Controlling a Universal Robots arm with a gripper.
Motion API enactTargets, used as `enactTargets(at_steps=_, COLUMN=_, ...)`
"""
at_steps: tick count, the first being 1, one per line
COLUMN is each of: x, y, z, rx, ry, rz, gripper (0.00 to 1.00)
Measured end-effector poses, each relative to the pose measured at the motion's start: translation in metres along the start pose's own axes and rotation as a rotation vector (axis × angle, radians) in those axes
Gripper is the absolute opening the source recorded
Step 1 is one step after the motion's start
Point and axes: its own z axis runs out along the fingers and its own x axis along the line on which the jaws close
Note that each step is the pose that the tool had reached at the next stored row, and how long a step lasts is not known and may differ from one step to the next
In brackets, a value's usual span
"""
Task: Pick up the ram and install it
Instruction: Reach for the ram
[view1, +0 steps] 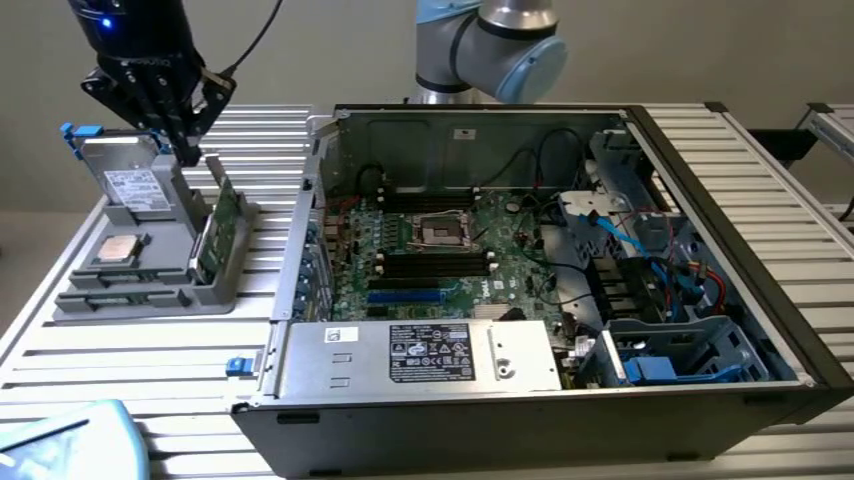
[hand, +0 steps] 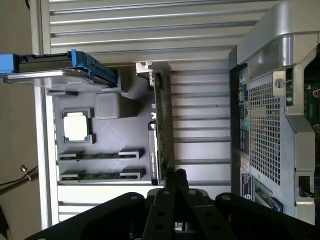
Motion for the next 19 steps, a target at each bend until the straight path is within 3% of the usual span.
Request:
enactTargets(at_steps=5, x=0.01, y=0.0, z=0.0028, rx=0.0072, ry=0.0056, rz=-0.018, gripper=0.11)
enactTargets(at_steps=14, x=0.028, y=-0.0005, z=0.0077, rx=0.0425, ry=0.0116, rz=-0.058, gripper=0.11)
enactTargets(at_steps=16, x=0.032, y=-0.0007, z=0.0094, rx=0.0474, ry=0.0122, rz=-0.068, gripper=0.11)
enactTargets(at_steps=19, x=0.038, y=-0.0011, z=0.0128, rx=0.0498, ry=0.0133, rz=-0.08, gripper=0.11)
